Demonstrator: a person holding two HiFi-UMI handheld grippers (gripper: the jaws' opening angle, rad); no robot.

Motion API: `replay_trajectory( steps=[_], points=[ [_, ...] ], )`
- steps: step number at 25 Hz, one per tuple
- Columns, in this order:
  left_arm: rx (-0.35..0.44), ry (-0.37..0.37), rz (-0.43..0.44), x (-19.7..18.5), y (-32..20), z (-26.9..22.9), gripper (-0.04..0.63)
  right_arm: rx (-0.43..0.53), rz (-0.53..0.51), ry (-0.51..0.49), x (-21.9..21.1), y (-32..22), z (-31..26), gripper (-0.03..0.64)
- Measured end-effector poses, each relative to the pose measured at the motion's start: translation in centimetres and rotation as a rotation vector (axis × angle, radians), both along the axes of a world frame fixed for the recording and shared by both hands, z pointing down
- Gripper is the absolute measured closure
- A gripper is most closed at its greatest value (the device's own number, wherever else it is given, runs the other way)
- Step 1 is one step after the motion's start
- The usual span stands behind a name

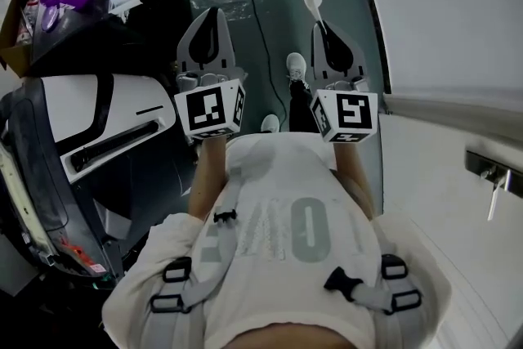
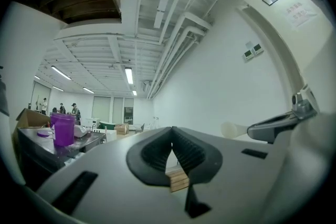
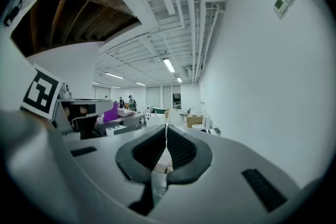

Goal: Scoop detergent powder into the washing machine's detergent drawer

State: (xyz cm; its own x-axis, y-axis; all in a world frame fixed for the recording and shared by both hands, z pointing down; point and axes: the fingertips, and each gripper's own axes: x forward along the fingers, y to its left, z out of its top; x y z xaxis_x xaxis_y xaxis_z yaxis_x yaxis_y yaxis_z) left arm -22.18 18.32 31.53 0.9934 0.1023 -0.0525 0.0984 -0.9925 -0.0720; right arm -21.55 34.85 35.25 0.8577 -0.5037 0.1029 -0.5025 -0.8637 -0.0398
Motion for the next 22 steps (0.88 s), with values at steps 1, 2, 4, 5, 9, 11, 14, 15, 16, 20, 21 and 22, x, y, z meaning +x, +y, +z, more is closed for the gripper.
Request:
replay_trajectory(
  steps=[1, 2, 4, 5, 9, 11, 14, 15, 16, 20, 21, 22],
  points=[
    [0.004, 0.004, 0.0, 1.0, 0.1, 0.0, 0.574, 0.004, -0.001, 0.002, 1.3, 0.0, 0.1, 0.606],
    [0.008, 0.009, -0.001, 2.2, 0.1, 0.0, 0.574, 0.007, -0.002, 0.005, 2.7, 0.0, 0.1, 0.606],
    [0.012, 0.015, -0.009, 5.1, 0.2, 0.2, 0.574, 0.01, -0.007, 0.01, 5.9, 0.1, 0.1, 0.606],
    [0.012, 0.014, -0.013, 6.7, 0.3, 0.3, 0.574, 0.01, -0.011, 0.011, 7.6, 0.1, 0.2, 0.606],
    [0.011, 0.012, -0.031, 12.9, 0.8, 0.2, 0.574, -0.003, -0.035, 0.005, 14.7, 0.5, 0.0, 0.606],
    [0.011, 0.008, -0.044, 15.9, 1.0, 0.0, 0.574, -0.005, -0.048, 0.001, 18.3, 0.5, -0.3, 0.606],
    [0.026, -0.002, -0.062, 20.1, 1.0, -0.2, 0.574, -0.011, -0.072, 0.0, 23.4, 0.3, -0.6, 0.606],
    [0.032, -0.004, -0.07, 21.5, 0.8, -0.2, 0.574, -0.013, -0.081, 0.001, 25.1, 0.1, -0.6, 0.606],
    [0.033, 0.0, -0.078, 23.0, 0.6, -0.1, 0.574, -0.014, -0.089, 0.004, 26.7, -0.1, -0.7, 0.606],
    [0.037, 0.011, -0.127, 28.1, -0.2, 0.1, 0.574, -0.016, -0.133, 0.004, 32.2, -0.7, -0.7, 0.606],
    [0.043, 0.006, -0.143, 29.1, -0.4, 0.1, 0.574, -0.016, -0.147, 0.001, 33.3, -0.8, -0.6, 0.606],
    [0.047, 0.0, -0.162, 29.9, -0.7, 0.0, 0.574, -0.015, -0.161, -0.002, 34.3, -1.0, -0.6, 0.606]
  ],
)
